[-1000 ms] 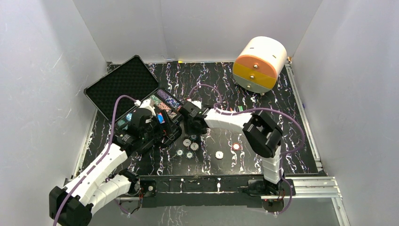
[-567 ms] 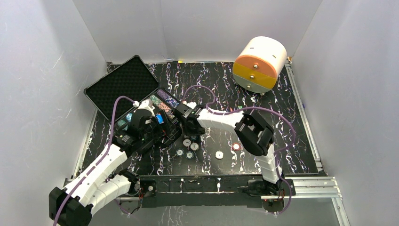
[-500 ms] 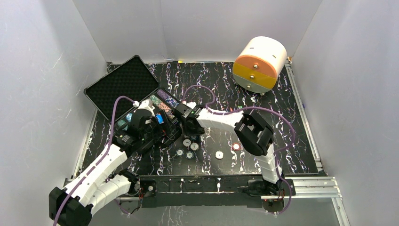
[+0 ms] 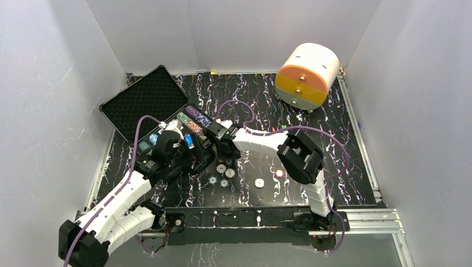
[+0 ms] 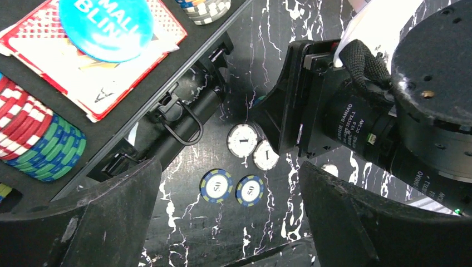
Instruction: Pack up texas hold em set
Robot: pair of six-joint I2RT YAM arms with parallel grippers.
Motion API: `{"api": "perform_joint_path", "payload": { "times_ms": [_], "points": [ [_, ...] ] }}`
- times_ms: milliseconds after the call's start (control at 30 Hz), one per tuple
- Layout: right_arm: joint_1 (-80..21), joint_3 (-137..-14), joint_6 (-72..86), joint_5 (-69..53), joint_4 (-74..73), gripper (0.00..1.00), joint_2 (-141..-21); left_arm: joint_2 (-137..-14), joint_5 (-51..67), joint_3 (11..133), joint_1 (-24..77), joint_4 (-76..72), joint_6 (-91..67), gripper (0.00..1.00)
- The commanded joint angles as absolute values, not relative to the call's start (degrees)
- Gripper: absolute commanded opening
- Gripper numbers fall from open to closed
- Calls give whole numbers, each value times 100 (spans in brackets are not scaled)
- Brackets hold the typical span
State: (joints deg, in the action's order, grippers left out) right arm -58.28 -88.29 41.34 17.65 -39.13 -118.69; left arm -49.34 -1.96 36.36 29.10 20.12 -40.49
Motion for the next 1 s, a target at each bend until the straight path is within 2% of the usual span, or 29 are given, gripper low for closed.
{"api": "perform_joint_path", "payload": {
  "times_ms": [0,100,433,833,967],
  "points": [
    [-5830,-8542,4337,1952,-3723,47,-11600,-4952,261,3508,2926,1732,-3886,94],
    [-5753,-8331,4471,1912,-3441,48,-11267,-5039,634,3390,2923,1497,-3815,95],
    [-5440,-7619,4752,1263,-2820,48,-10496,-5452,1443,2992,2942,472,-4149,88],
    [-5365,-6875,5377,82,-1778,48,-10082,-5761,1225,2124,3453,-1221,-4780,66],
    [-5366,-6630,5666,-316,-1382,48,-10011,-5856,1160,1824,3545,-1751,-5041,61]
  ]
}}
